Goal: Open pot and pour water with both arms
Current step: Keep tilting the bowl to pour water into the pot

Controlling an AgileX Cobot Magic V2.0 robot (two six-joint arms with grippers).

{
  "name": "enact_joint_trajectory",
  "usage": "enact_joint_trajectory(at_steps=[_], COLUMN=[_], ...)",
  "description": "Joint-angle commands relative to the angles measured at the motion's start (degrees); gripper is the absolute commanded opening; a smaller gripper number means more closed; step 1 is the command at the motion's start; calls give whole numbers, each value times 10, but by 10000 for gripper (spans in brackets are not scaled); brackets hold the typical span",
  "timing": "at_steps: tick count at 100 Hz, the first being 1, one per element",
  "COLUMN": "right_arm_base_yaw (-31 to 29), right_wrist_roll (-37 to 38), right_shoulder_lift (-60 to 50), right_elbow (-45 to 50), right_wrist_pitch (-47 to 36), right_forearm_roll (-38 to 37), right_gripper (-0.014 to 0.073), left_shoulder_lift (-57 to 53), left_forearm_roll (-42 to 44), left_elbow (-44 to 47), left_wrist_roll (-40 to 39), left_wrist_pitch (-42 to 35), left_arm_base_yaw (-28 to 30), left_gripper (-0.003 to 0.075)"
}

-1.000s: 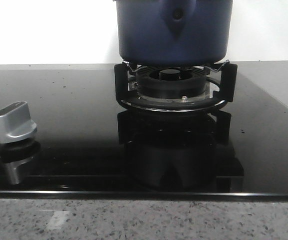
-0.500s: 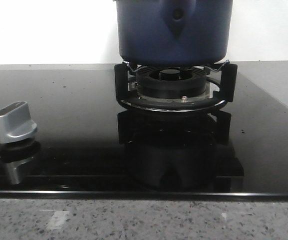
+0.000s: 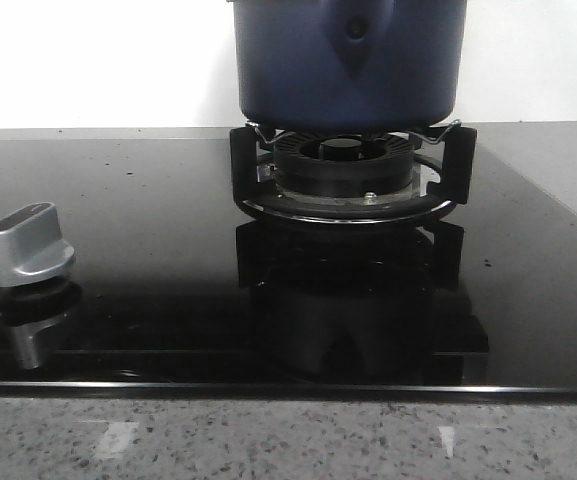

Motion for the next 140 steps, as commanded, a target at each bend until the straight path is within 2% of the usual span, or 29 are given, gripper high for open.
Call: enact_joint_trajectory(at_steps=[1, 96, 140], right_arm_base_yaw=[4, 5, 33], right_wrist_roll=[14, 18, 18], right_shoulder_lift=[-27, -25, -25], right_elbow=[-16, -16, -16], right_wrist_pitch=[-39, -47, -52], right_forearm_roll=[-55, -124, -185], right_gripper=[-62, -62, -62], left_shoulder_lift=[-12, -12, -12], left_forearm_roll=[-7, -6, -6], left_elbow=[-20, -20, -20], left_wrist_roll=[0, 0, 0], left_wrist_pitch=[-71, -71, -71], left_arm_base_yaw=[1, 1, 1], left_gripper=[314, 314, 314])
